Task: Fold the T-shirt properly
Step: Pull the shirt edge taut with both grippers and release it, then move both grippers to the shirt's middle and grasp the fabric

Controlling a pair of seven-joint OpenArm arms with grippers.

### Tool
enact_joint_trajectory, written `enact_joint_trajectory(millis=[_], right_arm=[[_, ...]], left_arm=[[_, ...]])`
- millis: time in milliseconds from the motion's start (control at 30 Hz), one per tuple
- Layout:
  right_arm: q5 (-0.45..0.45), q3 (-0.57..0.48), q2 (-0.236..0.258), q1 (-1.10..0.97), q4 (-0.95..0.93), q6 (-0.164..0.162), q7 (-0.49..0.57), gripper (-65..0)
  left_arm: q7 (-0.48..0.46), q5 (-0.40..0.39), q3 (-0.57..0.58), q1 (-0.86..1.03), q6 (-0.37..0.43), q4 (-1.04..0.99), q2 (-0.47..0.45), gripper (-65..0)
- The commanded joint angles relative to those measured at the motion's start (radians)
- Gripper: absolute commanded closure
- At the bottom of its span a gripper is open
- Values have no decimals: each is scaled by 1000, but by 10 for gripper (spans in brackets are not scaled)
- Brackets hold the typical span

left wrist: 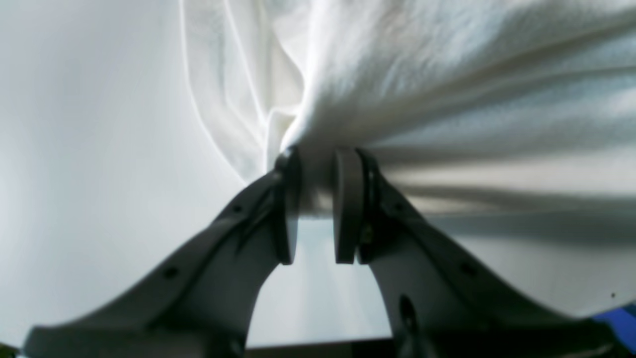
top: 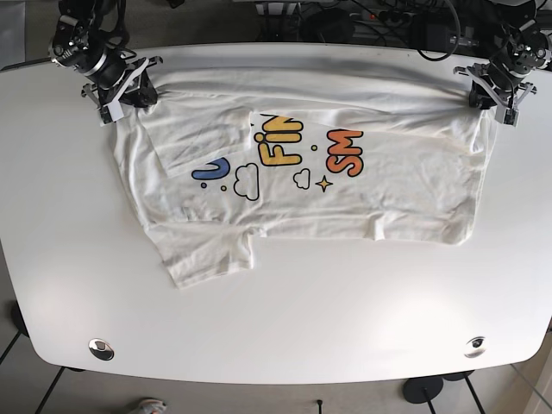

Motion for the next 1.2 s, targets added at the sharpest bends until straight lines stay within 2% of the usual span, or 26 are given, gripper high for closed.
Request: enact_joint_trajectory(millis=[33,100,267,333,367,400,433,467,633,667,733,800,833,900,967,1133,1200], right_arm=[[-62,7,14,-37,25,-17,-61,-103],[-62,8,12,-52,28,-17,-61,-103],[-59,88,4,-48,35,-17,-61,-101],[-15,120,3,-40,100,-17,-65,-103],[4,122,3,-40,131,-17,-65,-105],[17,123,3,-40,180,-17,-65,-108],[22,123,4,-37,208,-17,-76,-108],[27,123,7,-32,231,-17,-93,-108],[13,119,3,123,255,-17,-174,-114],[-3,114,3,158,236,-17,-174,-140],[-56,88,3,262,174,-17,-174,-243],[-133,68,3,393,76,-17,-173,-387],[-151,67,3,445,21,-17,-171,-419],[-194,62,7,563,-105,-17,-166,-431],[-248,62,20,698,-283,-17,-116,-438],[-382,60,50,882,-670,-17,105,-431],[-383,60,55,885,-710,-17,125,-430]], left_arm=[[47,36,-5,50,10,31,-7,-101],[49,35,-5,79,10,55,-4,-101],[49,19,-11,109,10,123,-3,-103],[49,-53,-11,106,10,181,-6,-106],[52,-77,-10,106,10,204,-9,-131],[76,-100,-10,105,10,239,-10,-201],[98,-111,-11,99,10,270,-12,-243],[115,-113,-11,86,10,305,-12,-262],[205,-105,-8,-46,10,376,-9,-267],[224,-103,-6,-84,10,376,-6,-267],[259,-102,-2,-165,10,374,-6,-267],[273,-85,24,-240,10,334,-4,-268],[273,-59,46,-271,10,316,-4,-268],[273,7,86,-319,10,293,-4,-268],[273,61,118,-348,10,276,-3,-268],[273,65,125,-368,10,248,-1,-268],[273,67,124,-372,10,239,-1,-268]])
